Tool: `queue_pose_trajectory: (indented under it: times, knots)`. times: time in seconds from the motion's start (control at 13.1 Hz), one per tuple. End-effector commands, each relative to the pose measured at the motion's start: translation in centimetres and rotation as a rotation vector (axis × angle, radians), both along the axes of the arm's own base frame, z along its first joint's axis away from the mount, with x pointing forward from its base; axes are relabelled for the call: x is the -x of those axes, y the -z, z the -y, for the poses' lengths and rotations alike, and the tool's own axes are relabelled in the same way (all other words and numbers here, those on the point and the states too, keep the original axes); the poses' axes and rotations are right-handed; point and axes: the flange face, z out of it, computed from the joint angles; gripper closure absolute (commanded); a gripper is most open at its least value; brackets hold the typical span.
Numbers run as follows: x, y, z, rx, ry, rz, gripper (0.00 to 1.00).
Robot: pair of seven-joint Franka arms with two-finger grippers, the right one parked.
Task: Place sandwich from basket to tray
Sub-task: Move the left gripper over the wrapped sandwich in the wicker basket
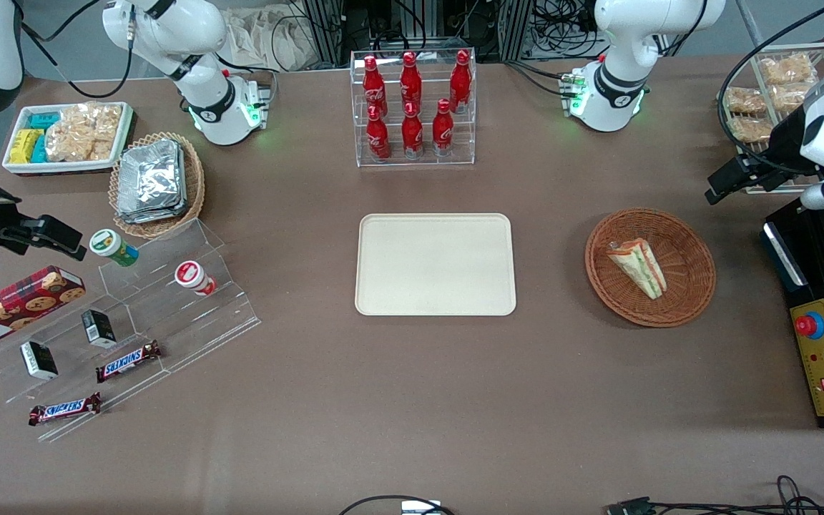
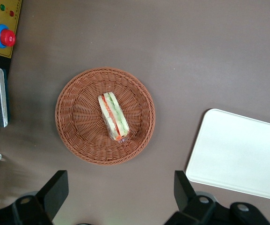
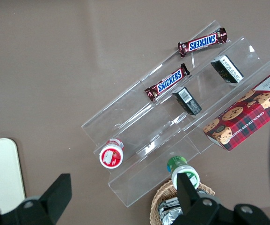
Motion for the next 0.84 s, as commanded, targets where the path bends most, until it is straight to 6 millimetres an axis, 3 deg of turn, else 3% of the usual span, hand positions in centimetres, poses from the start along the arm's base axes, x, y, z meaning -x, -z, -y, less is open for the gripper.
queue_pose_trajectory:
  times: [0.0, 0.3, 0.46, 0.61, 0.76]
  knots:
    - [-0.2, -0.8, 0.1, 0.001, 0.018, -0.032, 0.0]
    - [-0.2, 0.2, 0.1, 0.0, 0.008, -0.057, 0.0]
    - [-0.1, 2.9, 0.0, 0.0, 0.0, -0.091, 0.0]
    - [0.0, 8.1, -0.1, -0.013, -0.004, -0.115, 0.0]
    - [0.4, 14.5, -0.3, -0.017, -0.013, -0.103, 0.0]
